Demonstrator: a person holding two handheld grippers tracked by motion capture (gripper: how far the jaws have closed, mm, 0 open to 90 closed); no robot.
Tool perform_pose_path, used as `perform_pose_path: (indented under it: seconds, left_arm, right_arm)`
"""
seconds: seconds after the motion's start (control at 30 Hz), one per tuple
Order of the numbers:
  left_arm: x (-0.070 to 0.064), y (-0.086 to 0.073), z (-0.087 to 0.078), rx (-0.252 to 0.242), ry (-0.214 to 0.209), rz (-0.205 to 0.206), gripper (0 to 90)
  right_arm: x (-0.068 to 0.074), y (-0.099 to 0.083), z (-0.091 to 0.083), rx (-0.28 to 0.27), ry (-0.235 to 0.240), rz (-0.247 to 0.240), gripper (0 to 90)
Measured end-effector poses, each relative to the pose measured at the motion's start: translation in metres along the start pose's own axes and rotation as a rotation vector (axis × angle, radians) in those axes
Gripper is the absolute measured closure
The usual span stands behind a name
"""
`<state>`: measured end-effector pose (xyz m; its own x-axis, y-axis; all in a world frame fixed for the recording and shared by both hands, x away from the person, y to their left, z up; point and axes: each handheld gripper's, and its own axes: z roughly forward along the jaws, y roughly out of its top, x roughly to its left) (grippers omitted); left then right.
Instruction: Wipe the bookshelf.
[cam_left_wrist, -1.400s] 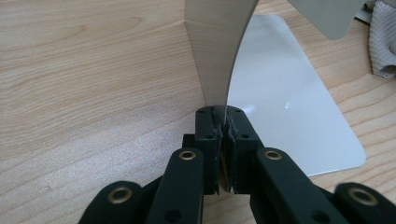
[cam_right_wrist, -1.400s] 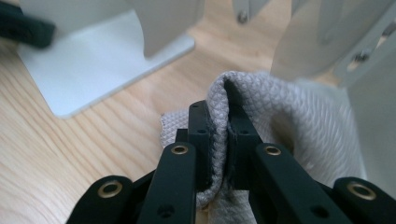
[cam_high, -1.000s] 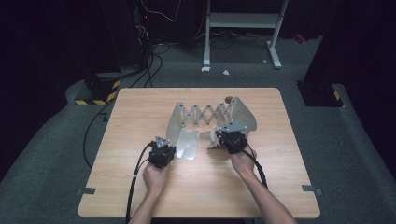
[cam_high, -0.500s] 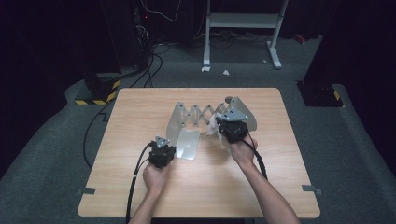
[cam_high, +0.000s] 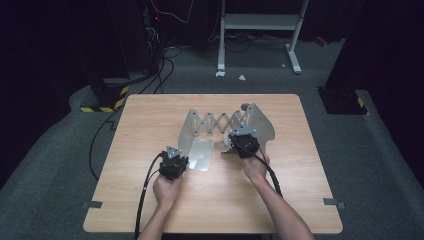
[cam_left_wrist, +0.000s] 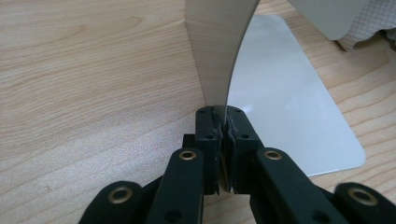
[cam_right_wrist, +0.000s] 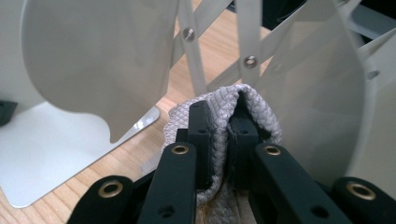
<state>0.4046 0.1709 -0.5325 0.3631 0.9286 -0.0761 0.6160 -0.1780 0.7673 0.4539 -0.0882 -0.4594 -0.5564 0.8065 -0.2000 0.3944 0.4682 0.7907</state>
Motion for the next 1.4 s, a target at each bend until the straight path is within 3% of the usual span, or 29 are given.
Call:
perform_pose_path:
  seconds: [0.2, 0.47, 0.63, 0.77, 0.93, 1.03, 1.3, 1.4]
  left_arm:
    - [0.0, 0.0, 0.0, 0.0, 0.001, 0.001, 84.7]
    - [0.0, 0.0, 0.0, -0.001, 0.002, -0.001, 84.7]
    - [0.0, 0.0, 0.0, -0.003, 0.003, 0.001, 84.7]
    - [-0.001, 0.0, 0.0, -0.003, 0.004, 0.003, 84.7]
    - [-0.001, 0.0, 0.0, -0.002, 0.004, 0.002, 84.7]
    - [-0.001, 0.0, 0.0, -0.003, 0.003, 0.003, 84.7]
    - [-0.001, 0.0, 0.0, -0.003, 0.0, 0.002, 84.8]
    - [0.0, 0.0, 0.0, -0.003, -0.001, 0.002, 84.8]
  right_arm:
    - [0.002, 0.002, 0.002, -0.002, -0.004, -0.008, 83.4]
    - [-0.015, 0.035, -0.015, -0.076, -0.034, 0.011, 83.3]
    - [-0.015, 0.04, -0.013, -0.071, -0.042, 0.01, 83.3]
    - [-0.011, 0.03, -0.003, -0.048, -0.035, 0.009, 83.4]
    - [-0.005, 0.024, -0.002, -0.061, -0.052, -0.031, 83.4]
    - [-0.006, 0.019, -0.002, -0.049, -0.043, -0.017, 83.5]
    - [0.001, 0.003, 0.006, -0.006, -0.022, -0.025, 83.5]
    - [0.003, -0.004, 0.016, 0.034, -0.019, -0.03, 83.5]
